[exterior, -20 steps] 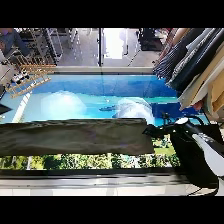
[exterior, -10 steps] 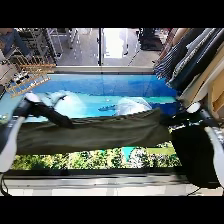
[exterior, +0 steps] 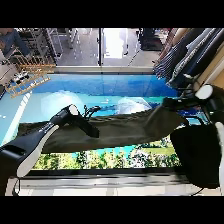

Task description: Fold the clothes and pants, and hang the long-sleeved shirts on hangers.

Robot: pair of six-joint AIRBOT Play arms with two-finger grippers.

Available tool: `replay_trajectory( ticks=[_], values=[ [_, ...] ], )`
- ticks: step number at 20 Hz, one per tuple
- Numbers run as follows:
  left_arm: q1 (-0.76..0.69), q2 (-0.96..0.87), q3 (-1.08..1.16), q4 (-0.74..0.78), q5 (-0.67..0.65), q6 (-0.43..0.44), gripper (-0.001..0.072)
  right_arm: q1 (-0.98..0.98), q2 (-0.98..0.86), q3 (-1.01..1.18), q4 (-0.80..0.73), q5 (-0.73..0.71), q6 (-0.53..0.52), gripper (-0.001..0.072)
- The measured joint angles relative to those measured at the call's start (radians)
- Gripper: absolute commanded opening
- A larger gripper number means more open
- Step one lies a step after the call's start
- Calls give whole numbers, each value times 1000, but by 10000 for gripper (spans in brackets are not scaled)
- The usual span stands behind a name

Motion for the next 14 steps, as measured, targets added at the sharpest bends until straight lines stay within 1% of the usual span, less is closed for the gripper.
replay_trajectory(
  ticks=[2,4,7,10,11,12,14],
  values=[
    [28,5,0,1,4,-7,17,151,-20,6,23,-39,43,23],
    [86,31,0,2,-23,-16,17,311,-67,10,30,-121,94,23],
    [211,89,0,3,-81,-30,17,531,-187,12,58,-260,146,24],
    [333,135,0,3,-130,-61,17,683,-327,14,143,-408,172,30],
    [363,144,0,3,-142,-69,17,718,-367,17,182,-443,172,133],
    [387,150,-1,5,-149,-80,17,751,-402,25,225,-467,171,290],
    [416,159,-1,2,-167,-89,17,795,-439,48,281,-476,150,305]
  ],
)
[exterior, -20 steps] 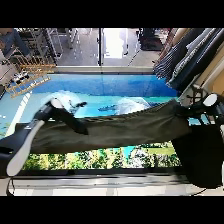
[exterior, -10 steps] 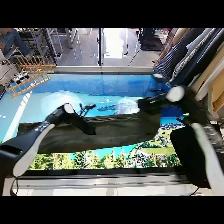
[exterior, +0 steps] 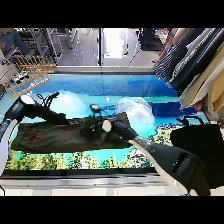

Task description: Fold the clothes and pants, and hang the long-sleeved shirts on hangers.

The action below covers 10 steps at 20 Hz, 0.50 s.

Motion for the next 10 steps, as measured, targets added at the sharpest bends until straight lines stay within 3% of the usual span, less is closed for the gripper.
replay_trajectory(
  ticks=[4,5,8,10],
  values=[
    [24,8,0,-1,-18,-9,17,-25,53,79,-48,51,-45,336],
    [26,9,0,0,-23,-12,17,-63,88,92,-92,82,-47,436],
    [20,10,0,0,-37,-13,17,-237,188,84,-200,221,-30,452],
    [2,5,-1,3,-43,-15,17,-378,237,37,-219,317,-27,530]
  ],
)
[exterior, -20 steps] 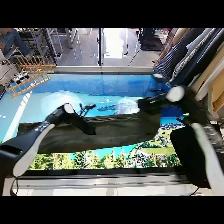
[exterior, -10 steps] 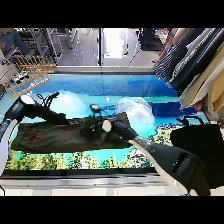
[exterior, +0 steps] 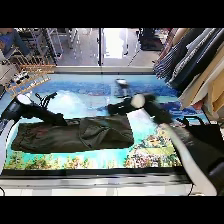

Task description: Fold the clothes and pants, and hang the long-sleeved shirts on hangers.

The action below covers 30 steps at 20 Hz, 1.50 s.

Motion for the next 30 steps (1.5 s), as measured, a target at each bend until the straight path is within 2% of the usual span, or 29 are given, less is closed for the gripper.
replay_trajectory(
  ticks=[1,3,4,6,12,16,17,18,19,24,30],
  values=[
    [-15,-6,0,-2,-1,0,17,-71,15,-36,14,40,-13,533],
    [-49,-29,0,-4,3,0,17,-193,29,-126,100,90,-73,592],
    [-66,-43,0,-4,14,0,17,-241,30,-172,151,98,-111,593],
    [-98,-79,0,-2,40,-2,17,-317,18,-261,264,97,-194,654],
    [-147,-163,0,-2,105,-23,15,-388,-118,-356,484,75,-396,652],
    [-164,-179,0,14,145,-39,16,-370,-182,-366,591,75,-478,637],
    [-168,-180,0,21,151,-44,16,-357,-192,-367,606,79,-487,599],
    [-172,-182,0,28,160,-53,16,-341,-203,-368,612,76,-496,335],
    [-174,-182,0,33,167,-60,16,-326,-212,-369,612,57,-503,37],
    [-169,-86,2,46,146,-76,17,-304,-175,-322,553,64,-489,26],
    [-129,139,-2,89,101,-56,17,-465,95,-208,76,179,-320,24]
  ],
)
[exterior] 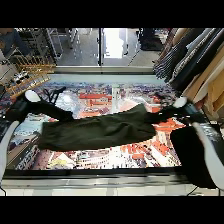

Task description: Fold the clothes and pants, and hang the long-sleeved shirts on hangers.

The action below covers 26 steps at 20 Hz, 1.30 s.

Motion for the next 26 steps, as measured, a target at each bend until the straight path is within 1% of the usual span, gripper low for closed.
replay_trajectory(
  ticks=[2,4,6,8,10,13,16,17,18,19,20,22,24,26],
  values=[
    [-3,16,-25,7,10,4,16,-35,87,51,-84,37,31,24],
    [-22,3,-71,-2,42,8,16,-23,147,117,-115,59,56,24],
    [-43,-29,-129,-1,95,7,16,50,180,195,-132,75,91,24],
    [-58,-66,-174,-12,147,3,16,173,187,244,-147,64,137,24],
    [-66,-104,-198,-25,184,0,16,327,157,269,-166,10,189,24],
    [-58,-125,-208,-35,202,-3,16,554,48,286,-178,-101,254,25],
    [23,-57,-188,-34,178,-21,17,744,-101,293,-170,-238,298,28],
    [66,-18,-182,-34,155,-27,17,790,-146,294,-156,-290,306,51],
    [118,29,-177,-34,124,-31,17,835,-191,295,-136,-348,311,226],
    [172,76,-173,-32,103,-33,17,871,-230,297,-107,-410,311,386],
    [219,116,-170,-31,77,-35,17,898,-261,303,-78,-459,306,434],
    [300,187,-167,-27,38,-38,17,931,-304,339,-34,-499,247,507],
    [346,231,-166,-36,6,-38,16,921,-310,410,-32,-476,201,506],
    [357,247,-166,-51,-2,-41,17,850,-289,471,-72,-402,201,505]
  ],
)
